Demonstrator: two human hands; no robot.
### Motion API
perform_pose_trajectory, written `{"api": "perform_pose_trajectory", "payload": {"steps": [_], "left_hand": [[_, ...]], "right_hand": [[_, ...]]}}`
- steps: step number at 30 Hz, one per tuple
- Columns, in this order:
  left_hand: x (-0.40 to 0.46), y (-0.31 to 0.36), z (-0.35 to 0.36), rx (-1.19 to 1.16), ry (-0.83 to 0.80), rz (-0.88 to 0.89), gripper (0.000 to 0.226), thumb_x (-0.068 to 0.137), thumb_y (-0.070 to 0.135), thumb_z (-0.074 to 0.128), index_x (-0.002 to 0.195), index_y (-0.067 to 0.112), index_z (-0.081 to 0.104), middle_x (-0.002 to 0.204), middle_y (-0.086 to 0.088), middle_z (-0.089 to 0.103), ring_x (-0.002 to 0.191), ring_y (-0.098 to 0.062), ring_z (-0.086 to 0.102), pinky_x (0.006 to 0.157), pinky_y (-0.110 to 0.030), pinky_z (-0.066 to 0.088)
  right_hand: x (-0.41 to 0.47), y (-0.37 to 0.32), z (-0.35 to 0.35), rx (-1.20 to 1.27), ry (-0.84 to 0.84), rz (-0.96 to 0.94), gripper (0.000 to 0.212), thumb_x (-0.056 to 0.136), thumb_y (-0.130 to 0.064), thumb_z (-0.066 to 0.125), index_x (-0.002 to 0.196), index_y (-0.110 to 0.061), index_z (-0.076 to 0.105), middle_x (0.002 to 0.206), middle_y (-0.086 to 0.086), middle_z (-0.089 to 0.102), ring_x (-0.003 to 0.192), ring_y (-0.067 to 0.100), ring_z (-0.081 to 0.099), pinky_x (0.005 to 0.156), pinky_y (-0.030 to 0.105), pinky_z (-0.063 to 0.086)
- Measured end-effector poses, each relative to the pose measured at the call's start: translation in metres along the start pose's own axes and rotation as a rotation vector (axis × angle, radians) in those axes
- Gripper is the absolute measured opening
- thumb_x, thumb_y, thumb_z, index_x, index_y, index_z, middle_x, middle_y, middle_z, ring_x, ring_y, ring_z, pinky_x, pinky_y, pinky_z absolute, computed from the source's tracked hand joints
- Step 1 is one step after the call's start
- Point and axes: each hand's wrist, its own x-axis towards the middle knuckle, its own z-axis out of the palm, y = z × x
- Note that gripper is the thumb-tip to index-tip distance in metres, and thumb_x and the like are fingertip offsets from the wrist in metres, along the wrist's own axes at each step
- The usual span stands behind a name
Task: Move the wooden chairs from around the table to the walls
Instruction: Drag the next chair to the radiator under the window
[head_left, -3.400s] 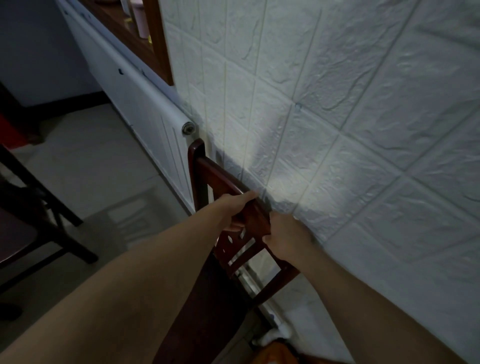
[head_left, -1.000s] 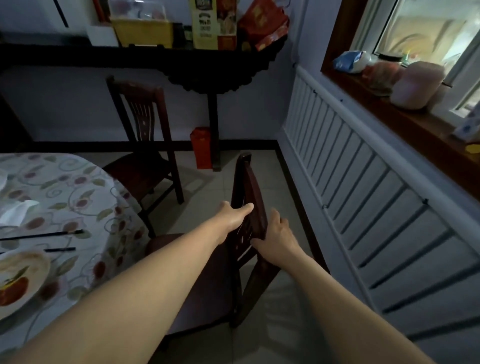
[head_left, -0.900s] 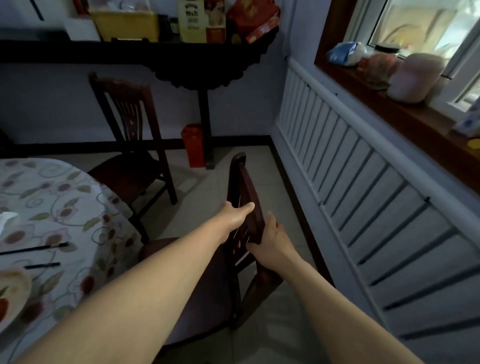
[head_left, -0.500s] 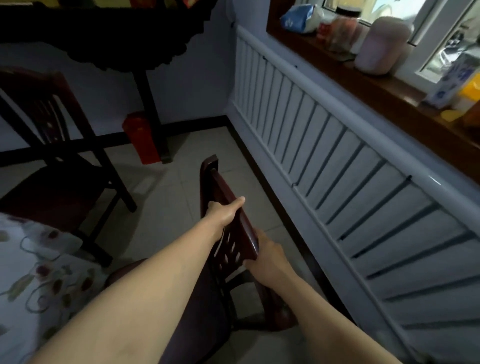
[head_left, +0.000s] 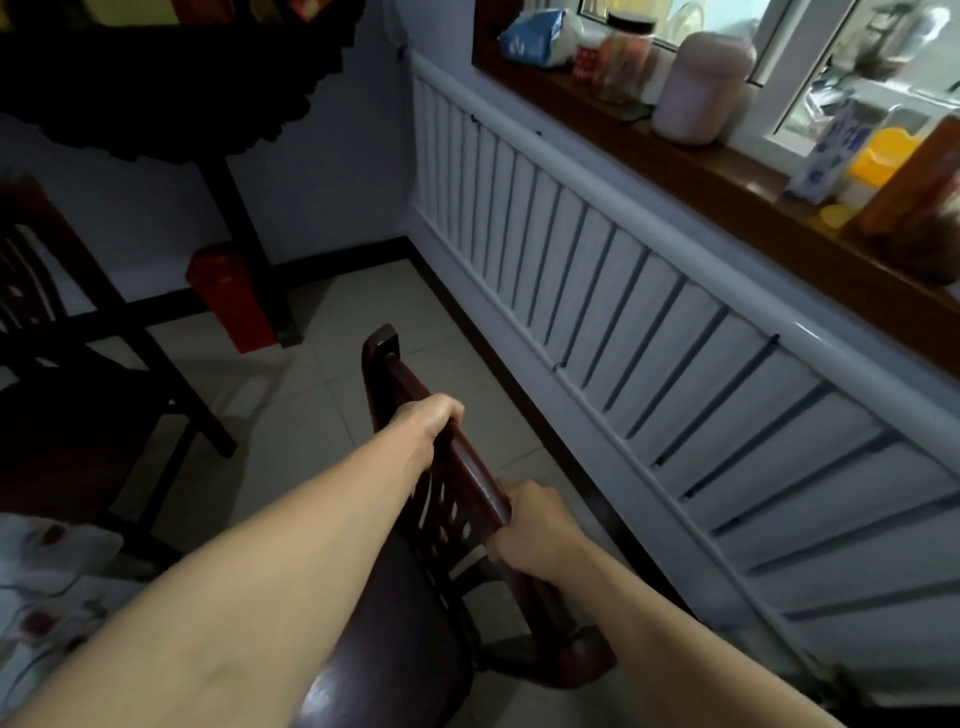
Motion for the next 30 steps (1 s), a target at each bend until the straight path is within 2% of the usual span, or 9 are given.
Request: {"api": "perform_pose_trajectory", "payload": {"steps": [3,6,9,14,17,19,21,27,30], "left_hand": [[-0.011,0.014,0.008,-0.016,-0.019,0.022,0.007,0.067,0.0,0.051,0.061,0.004,0.049,0.061,-0.01,0.048,0.052,-0.024,0.05,0.049,-0.025,0.045],[-0.025,0.025,0.027,-0.006,-0.046,0.042,0.011,0.064,0.001,0.051,0.056,0.006,0.046,0.057,-0.007,0.046,0.047,-0.022,0.048,0.042,-0.02,0.042],[-0.038,0.034,0.054,-0.004,-0.071,0.066,0.01,0.063,0.003,0.051,0.055,0.008,0.047,0.056,-0.006,0.047,0.047,-0.021,0.049,0.037,-0.017,0.041],[-0.041,0.041,0.113,-0.006,-0.126,0.09,0.012,0.067,0.004,0.054,0.056,0.008,0.049,0.059,-0.009,0.051,0.051,-0.023,0.052,0.044,-0.022,0.042],[-0.041,0.045,0.158,-0.001,-0.186,0.092,0.004,0.071,0.007,0.057,0.074,0.004,0.059,0.066,-0.011,0.057,0.059,-0.026,0.058,0.056,-0.031,0.053],[-0.034,0.046,0.193,0.002,-0.219,0.101,0.028,0.072,0.008,0.058,0.098,-0.001,0.061,0.077,-0.014,0.06,0.075,-0.031,0.061,0.08,-0.043,0.057],[-0.028,0.048,0.223,0.019,-0.239,0.104,0.045,0.075,0.01,0.06,0.117,-0.005,0.056,0.089,-0.018,0.06,0.085,-0.033,0.061,0.088,-0.046,0.054],[-0.011,0.063,0.305,0.035,-0.248,0.079,0.065,0.073,0.019,0.067,0.13,-0.005,0.048,0.116,-0.023,0.06,0.086,-0.031,0.062,0.071,-0.035,0.056],[-0.002,0.069,0.327,0.023,-0.232,0.073,0.064,0.075,0.019,0.068,0.13,-0.005,0.047,0.119,-0.023,0.06,0.081,-0.028,0.062,0.064,-0.032,0.054]], "right_hand": [[-0.004,-0.005,-0.02,-0.056,0.032,0.0,0.023,0.067,-0.009,0.063,0.089,-0.012,0.066,0.079,0.002,0.066,0.073,0.02,0.065,0.061,0.027,0.054],[-0.013,0.0,-0.045,-0.085,0.064,0.011,0.018,0.066,-0.011,0.064,0.083,-0.015,0.063,0.078,0.002,0.065,0.077,0.023,0.065,0.067,0.031,0.056],[-0.021,0.014,-0.069,-0.1,0.08,0.009,0.029,0.064,-0.012,0.064,0.092,-0.014,0.066,0.088,0.006,0.069,0.082,0.024,0.066,0.072,0.034,0.058],[-0.027,0.053,-0.111,-0.097,0.107,0.002,0.034,0.07,-0.015,0.063,0.104,-0.015,0.065,0.096,0.006,0.07,0.088,0.023,0.064,0.078,0.034,0.056],[-0.024,0.086,-0.142,-0.051,0.098,0.023,0.037,0.071,-0.014,0.063,0.107,-0.014,0.065,0.1,0.007,0.07,0.091,0.022,0.064,0.082,0.036,0.056],[-0.02,0.113,-0.165,-0.031,0.093,0.058,0.035,0.069,-0.011,0.062,0.104,-0.013,0.064,0.097,0.006,0.069,0.088,0.022,0.064,0.076,0.032,0.056],[-0.015,0.136,-0.186,-0.021,0.088,0.084,0.035,0.066,-0.01,0.062,0.1,-0.017,0.063,0.091,0.004,0.068,0.085,0.021,0.064,0.068,0.027,0.053],[0.006,0.198,-0.243,0.049,0.112,0.118,0.035,0.065,-0.008,0.06,0.1,-0.014,0.065,0.09,0.009,0.07,0.083,0.024,0.067,0.077,0.037,0.058],[0.02,0.213,-0.258,0.078,0.115,0.115,0.037,0.063,-0.007,0.061,0.098,-0.019,0.065,0.088,0.008,0.07,0.081,0.023,0.066,0.075,0.037,0.058]]}}
